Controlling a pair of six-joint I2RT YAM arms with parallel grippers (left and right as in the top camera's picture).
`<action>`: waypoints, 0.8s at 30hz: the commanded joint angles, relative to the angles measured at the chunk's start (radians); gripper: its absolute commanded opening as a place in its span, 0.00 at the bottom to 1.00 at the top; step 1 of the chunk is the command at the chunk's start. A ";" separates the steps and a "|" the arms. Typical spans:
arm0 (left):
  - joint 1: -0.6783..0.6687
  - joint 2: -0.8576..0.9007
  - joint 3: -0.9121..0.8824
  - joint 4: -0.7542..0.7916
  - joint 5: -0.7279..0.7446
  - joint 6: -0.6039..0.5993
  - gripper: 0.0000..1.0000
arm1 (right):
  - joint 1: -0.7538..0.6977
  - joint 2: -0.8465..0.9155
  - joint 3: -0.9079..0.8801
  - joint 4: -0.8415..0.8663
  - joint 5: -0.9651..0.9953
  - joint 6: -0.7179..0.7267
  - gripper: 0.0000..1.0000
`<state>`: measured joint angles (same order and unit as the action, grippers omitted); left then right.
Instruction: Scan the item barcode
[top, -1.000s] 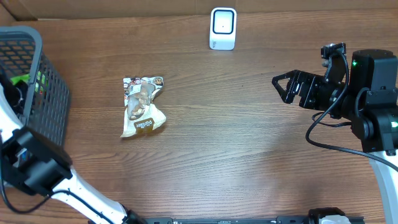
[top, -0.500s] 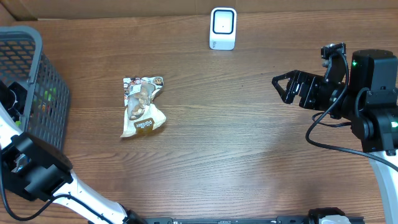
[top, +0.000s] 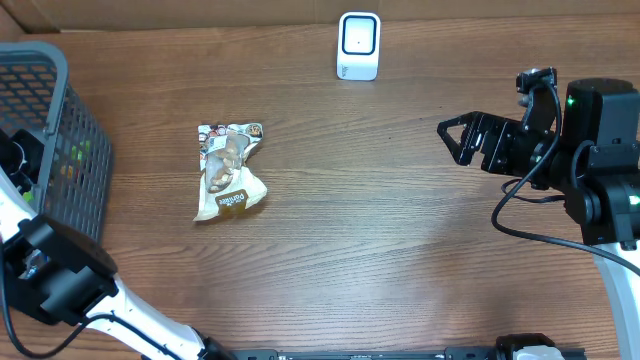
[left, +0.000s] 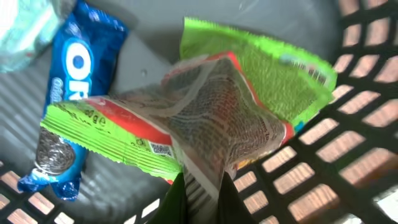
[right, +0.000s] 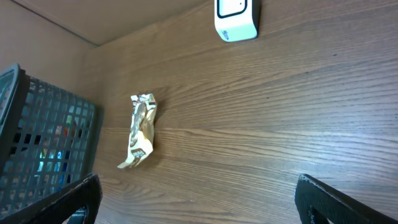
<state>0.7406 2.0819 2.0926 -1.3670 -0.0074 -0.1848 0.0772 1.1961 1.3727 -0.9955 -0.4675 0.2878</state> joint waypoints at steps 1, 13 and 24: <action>0.006 -0.182 0.013 0.029 0.027 -0.003 0.04 | -0.006 -0.002 0.026 -0.002 -0.006 0.002 1.00; 0.005 -0.426 0.012 -0.033 0.064 -0.006 0.04 | -0.006 0.051 0.026 0.106 -0.006 0.002 1.00; 0.005 -0.481 0.013 -0.057 0.064 -0.005 0.04 | -0.006 0.059 0.026 0.108 -0.006 0.001 1.00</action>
<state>0.7422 1.6524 2.0941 -1.4261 0.0349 -0.1848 0.0772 1.2579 1.3727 -0.8909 -0.4675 0.2878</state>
